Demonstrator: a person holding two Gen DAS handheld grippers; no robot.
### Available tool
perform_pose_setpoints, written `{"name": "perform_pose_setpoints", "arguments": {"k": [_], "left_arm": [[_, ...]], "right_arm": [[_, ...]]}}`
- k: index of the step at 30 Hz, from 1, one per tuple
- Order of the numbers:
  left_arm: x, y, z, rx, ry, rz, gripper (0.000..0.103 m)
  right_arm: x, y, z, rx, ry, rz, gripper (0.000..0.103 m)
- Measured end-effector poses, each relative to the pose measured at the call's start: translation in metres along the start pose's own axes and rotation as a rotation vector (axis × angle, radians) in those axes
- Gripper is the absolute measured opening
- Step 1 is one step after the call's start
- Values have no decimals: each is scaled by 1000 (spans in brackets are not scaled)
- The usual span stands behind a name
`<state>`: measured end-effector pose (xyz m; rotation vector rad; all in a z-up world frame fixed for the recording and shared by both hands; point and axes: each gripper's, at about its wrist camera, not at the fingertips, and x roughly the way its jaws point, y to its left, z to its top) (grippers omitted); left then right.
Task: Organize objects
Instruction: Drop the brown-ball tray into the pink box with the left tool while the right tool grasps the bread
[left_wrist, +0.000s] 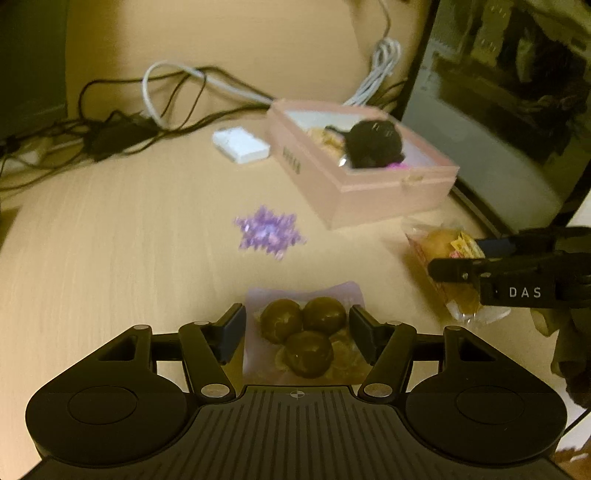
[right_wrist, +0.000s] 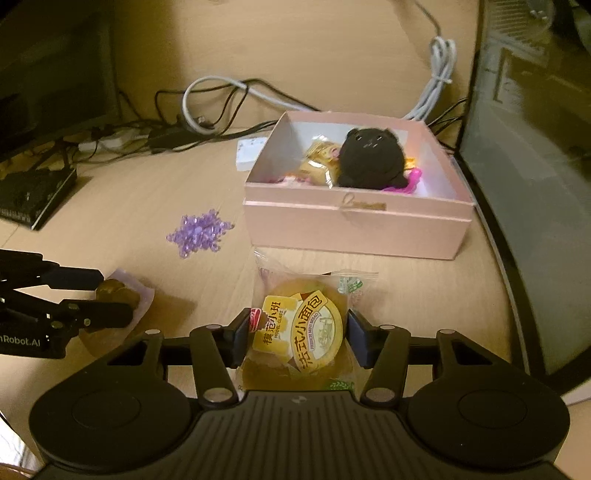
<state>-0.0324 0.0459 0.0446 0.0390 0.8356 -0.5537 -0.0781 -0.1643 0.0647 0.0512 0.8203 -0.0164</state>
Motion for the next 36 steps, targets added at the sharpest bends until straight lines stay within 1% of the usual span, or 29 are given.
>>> {"name": "perform_pose_setpoints", "arguments": {"k": [4, 7, 9, 11, 13, 15, 16, 18, 19, 21, 23, 25, 26, 27, 29, 30, 31, 32, 34, 36], "left_arm": [[-2, 0, 32, -2, -51, -60, 66], [4, -7, 64, 0, -108, -124, 66], [14, -18, 86, 17, -148, -127, 66], [23, -29, 107, 5, -191, -138, 66], [34, -44, 124, 13, -241, -117, 66], [50, -54, 137, -16, -255, -82, 66], [62, -57, 143, -52, -243, -90, 66], [82, -67, 146, -67, -235, -81, 67], [95, -74, 146, -47, -229, -65, 67], [113, -83, 144, -38, -206, -42, 68], [128, -84, 139, -49, -176, -25, 69], [139, -84, 134, -42, -157, 25, 68], [145, -84, 133, -42, -141, 38, 70], [152, -83, 132, -41, -116, 49, 70], [158, -90, 132, 26, -88, 88, 66], [158, -90, 133, 25, -80, 76, 66], [152, -86, 133, -7, -87, 38, 66], [144, -82, 133, -36, -107, 12, 66], [118, -75, 133, -66, -171, -11, 66], [89, -61, 129, -95, -227, -14, 66]], "right_arm": [[-26, 0, 14, 58, -12, -43, 53], [-45, 2, 19, 41, -38, -83, 53], [-53, 0, 20, 28, -52, -101, 53], [-52, -7, 22, 24, -52, -97, 53], [-46, -15, 21, 9, -58, -84, 53], [-36, -25, 21, 15, -37, -71, 53], [-32, -29, 19, 18, -31, -53, 53], [-27, -35, 15, 4, -32, -35, 53], [-25, -37, 12, -4, -33, -38, 53], [-17, -44, 7, 10, -2, -36, 53], [-10, -50, 3, 13, 27, -13, 53], [-9, -53, 1, -9, 27, -20, 53], [-9, -55, 1, -11, 27, -21, 53], [-9, -58, 0, -5, 30, -19, 53], [-9, -61, 1, 1, 32, -21, 53], [-10, -63, 1, 0, 30, -25, 53], [-12, -63, 0, -2, 25, -27, 53], [-13, -63, -1, -5, 19, -28, 53], [-16, -62, 1, -9, 6, -30, 53], [-21, -60, 4, -14, -15, -28, 53]]}}
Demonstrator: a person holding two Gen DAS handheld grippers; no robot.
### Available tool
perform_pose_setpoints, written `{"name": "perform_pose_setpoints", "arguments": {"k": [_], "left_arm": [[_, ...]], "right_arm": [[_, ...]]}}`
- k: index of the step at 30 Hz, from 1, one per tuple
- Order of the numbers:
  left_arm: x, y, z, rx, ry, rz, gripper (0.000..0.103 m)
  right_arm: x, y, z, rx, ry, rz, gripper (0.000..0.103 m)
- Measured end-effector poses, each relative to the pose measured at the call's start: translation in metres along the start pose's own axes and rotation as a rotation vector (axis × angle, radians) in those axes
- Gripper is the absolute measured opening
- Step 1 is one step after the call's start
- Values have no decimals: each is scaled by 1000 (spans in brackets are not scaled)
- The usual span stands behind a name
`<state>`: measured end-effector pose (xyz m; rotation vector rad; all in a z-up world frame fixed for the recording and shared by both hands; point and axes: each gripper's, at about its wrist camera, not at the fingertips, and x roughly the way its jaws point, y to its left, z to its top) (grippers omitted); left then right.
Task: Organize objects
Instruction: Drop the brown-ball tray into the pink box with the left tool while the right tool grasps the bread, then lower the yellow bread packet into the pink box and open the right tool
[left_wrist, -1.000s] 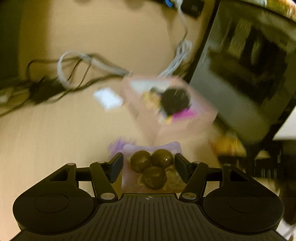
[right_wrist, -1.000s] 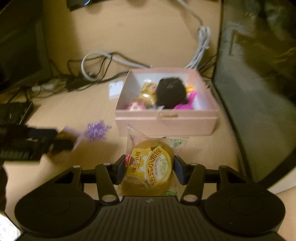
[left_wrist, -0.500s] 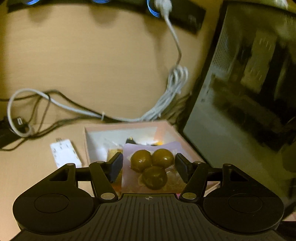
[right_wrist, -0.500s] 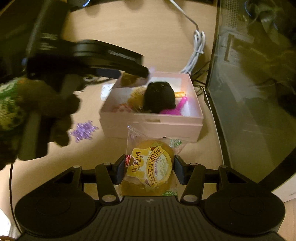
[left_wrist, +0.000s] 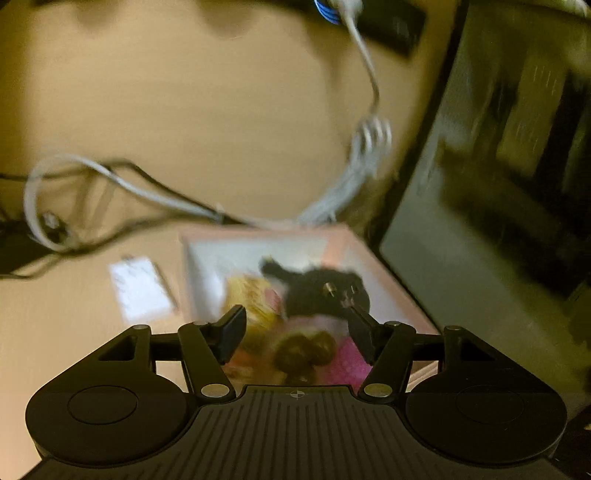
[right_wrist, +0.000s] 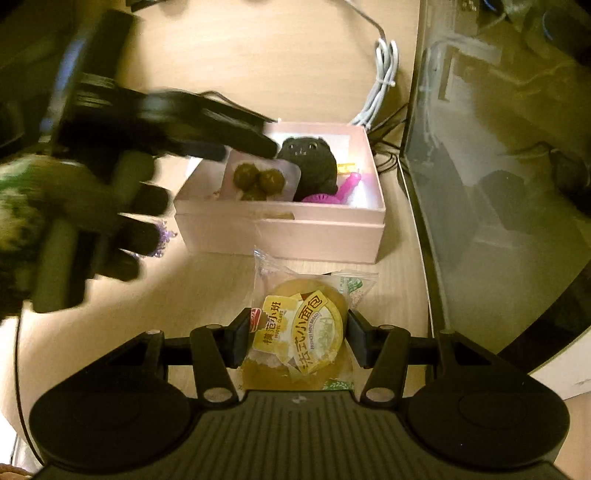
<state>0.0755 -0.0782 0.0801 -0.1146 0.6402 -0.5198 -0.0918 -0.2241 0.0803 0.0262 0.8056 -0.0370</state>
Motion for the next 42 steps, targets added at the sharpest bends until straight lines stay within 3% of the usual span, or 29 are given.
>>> {"name": "perform_pose_setpoints", "arguments": {"k": [4, 9, 13, 18, 22, 24, 27, 29, 31, 36, 39, 42], "left_arm": [[-47, 38, -6, -84, -38, 59, 66], [-87, 83, -41, -195, 15, 146, 66], [-109, 102, -69, -293, 53, 156, 66], [-139, 116, -84, -289, 53, 179, 66], [-161, 141, -95, -323, 60, 226, 66], [-166, 154, -104, -355, 76, 249, 66], [-156, 166, -108, -397, 107, 243, 66], [-142, 166, -100, -388, 108, 208, 66], [-122, 159, -82, -352, 101, 171, 66], [-51, 139, -23, -325, 101, 83, 66], [-2, 130, 8, -328, 126, 75, 66], [48, 128, 26, -396, 182, 88, 66]], "right_arm": [[-5, 4, 19, 6, -58, 24, 53], [7, 23, 66, -41, -166, 29, 53], [45, 37, 116, -51, -214, 25, 53], [125, 48, 160, 3, -118, 25, 53], [172, 55, 161, -92, -9, -102, 52], [183, 47, 159, -72, 24, -108, 53], [175, 32, 160, 4, 43, -52, 57], [151, 25, 157, 43, 6, -29, 66], [117, 25, 149, 45, -54, -27, 82], [34, 36, 105, -41, -173, -33, 91], [18, 37, 75, -16, -164, -16, 91], [13, 37, 44, 8, -137, -34, 91]]}}
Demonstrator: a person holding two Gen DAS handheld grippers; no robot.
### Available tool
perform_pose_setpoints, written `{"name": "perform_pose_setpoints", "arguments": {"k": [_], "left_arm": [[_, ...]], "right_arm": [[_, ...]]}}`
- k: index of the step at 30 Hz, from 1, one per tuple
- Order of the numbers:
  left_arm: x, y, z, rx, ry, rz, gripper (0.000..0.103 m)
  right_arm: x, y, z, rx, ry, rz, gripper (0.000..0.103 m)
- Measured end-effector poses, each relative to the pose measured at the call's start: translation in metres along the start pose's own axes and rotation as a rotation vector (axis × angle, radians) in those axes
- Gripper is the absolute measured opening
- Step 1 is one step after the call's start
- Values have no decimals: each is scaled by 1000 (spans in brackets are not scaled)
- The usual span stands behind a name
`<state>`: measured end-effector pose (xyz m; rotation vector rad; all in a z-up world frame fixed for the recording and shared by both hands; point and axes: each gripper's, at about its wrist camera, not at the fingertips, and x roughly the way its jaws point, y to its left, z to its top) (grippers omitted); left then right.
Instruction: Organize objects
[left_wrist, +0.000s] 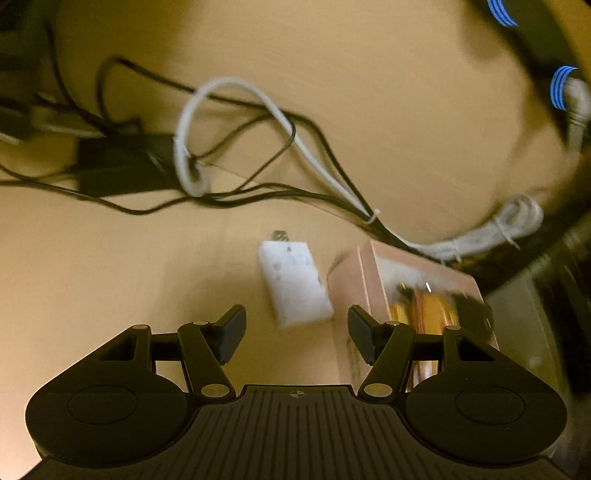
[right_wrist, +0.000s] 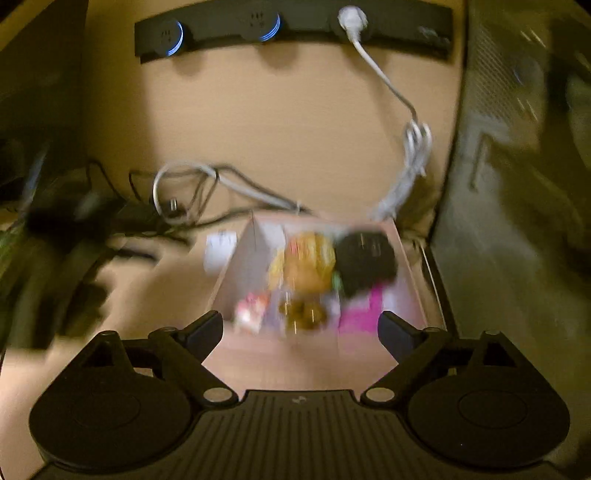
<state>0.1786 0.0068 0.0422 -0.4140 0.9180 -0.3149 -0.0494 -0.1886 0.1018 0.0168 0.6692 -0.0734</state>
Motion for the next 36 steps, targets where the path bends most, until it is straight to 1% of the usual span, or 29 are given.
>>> {"name": "perform_pose_setpoints", "arguments": {"k": [3, 5, 7, 8, 13, 14, 15, 17, 20, 22, 23, 25, 27, 28, 30, 32, 34, 35, 36], "left_arm": [[29, -7, 11, -32, 26, 41, 66], [42, -11, 15, -28, 31, 77, 66], [52, -14, 16, -10, 42, 90, 66], [58, -17, 14, 9, 50, 105, 65], [67, -30, 10, 138, -6, 155, 65], [68, -29, 9, 143, -19, 158, 65], [68, -27, 9, 145, -34, 159, 68], [69, -27, 9, 156, -49, 159, 69], [68, -27, 10, 154, -40, 139, 64], [67, -26, 9, 161, -41, 138, 65], [66, -26, 8, 168, -43, 142, 68], [65, -26, 7, 180, -41, 143, 68], [61, -25, 5, 204, -38, 155, 60], [57, -26, 3, 237, -46, 165, 59], [47, -27, -4, 325, -58, 195, 53], [36, -24, -11, 386, -69, 214, 49], [24, -17, -18, 431, -70, 233, 47], [20, -13, -21, 446, -60, 247, 40], [17, -7, -25, 461, -33, 265, 30]], "right_arm": [[-5, -3, -23, 26, 35, 5, 91], [-5, -7, -33, 43, 47, 4, 91], [-6, -14, -41, 60, 57, 1, 91], [-6, -18, -43, 71, 62, -3, 91], [-6, -35, -50, 119, 79, -19, 91], [-6, -37, -52, 123, 83, -18, 91], [-4, -38, -53, 127, 90, -17, 91], [-1, -37, -54, 122, 105, -12, 91], [-1, -31, -52, 113, 106, 6, 91], [-3, -24, -49, 94, 99, 22, 91], [-5, -20, -49, 78, 94, 25, 91], [-7, -13, -49, 49, 91, 24, 91], [-6, -10, -50, 41, 96, 21, 91], [-6, -10, -51, 45, 99, 19, 91], [-5, -9, -51, 56, 101, 16, 91], [-5, -7, -52, 66, 103, 17, 91], [-4, -3, -52, 64, 103, 20, 91], [-4, 0, -52, 57, 100, 23, 91], [-5, 4, -51, 50, 96, 27, 91]]}}
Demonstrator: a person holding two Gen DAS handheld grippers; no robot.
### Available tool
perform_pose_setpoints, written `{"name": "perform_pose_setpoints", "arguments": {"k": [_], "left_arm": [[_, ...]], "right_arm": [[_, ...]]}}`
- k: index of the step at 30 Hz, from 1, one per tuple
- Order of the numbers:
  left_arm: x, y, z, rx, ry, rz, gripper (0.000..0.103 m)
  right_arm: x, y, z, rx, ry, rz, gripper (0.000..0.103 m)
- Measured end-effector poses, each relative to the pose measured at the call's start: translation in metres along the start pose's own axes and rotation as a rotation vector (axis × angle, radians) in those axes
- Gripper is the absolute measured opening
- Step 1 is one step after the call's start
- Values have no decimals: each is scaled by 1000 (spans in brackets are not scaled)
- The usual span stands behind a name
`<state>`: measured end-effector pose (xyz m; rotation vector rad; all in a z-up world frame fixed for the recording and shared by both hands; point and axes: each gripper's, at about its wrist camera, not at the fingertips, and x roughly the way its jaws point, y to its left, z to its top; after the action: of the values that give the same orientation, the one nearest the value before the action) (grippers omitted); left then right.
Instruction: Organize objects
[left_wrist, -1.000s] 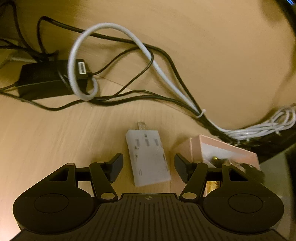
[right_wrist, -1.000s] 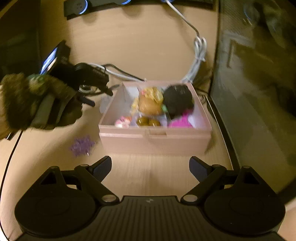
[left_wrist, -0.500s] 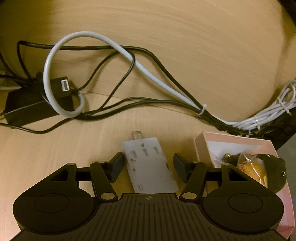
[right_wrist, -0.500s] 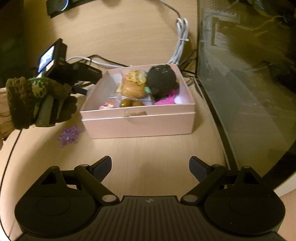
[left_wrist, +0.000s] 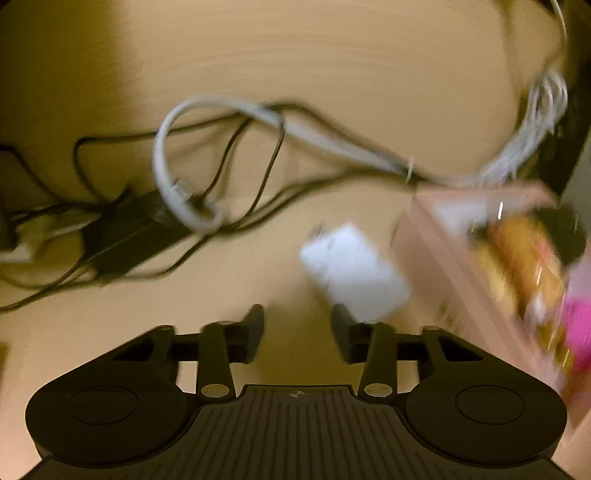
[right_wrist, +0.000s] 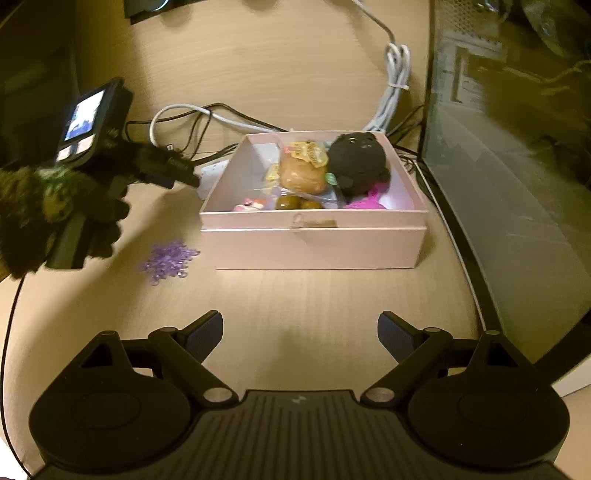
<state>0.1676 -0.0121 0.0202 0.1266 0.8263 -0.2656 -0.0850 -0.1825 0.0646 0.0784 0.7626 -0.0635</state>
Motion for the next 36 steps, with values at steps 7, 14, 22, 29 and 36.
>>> {"name": "perform_pose_setpoints", "arguments": {"k": [7, 14, 22, 29, 36], "left_arm": [[-36, 44, -43, -2, -6, -17, 28], [-76, 78, -82, -165, -15, -103, 29], [-139, 118, -129, -387, -75, -184, 30], [-184, 148, -147, -437, -105, -184, 30], [-196, 171, -165, -455, -55, -110, 30]], "right_arm": [[-1, 20, 1, -22, -4, 27, 91], [17, 60, 32, -127, -54, 68, 91], [66, 115, 77, -147, -41, 167, 91], [151, 140, 121, -116, 62, 134, 91], [232, 154, 155, -172, 103, -68, 92]]}}
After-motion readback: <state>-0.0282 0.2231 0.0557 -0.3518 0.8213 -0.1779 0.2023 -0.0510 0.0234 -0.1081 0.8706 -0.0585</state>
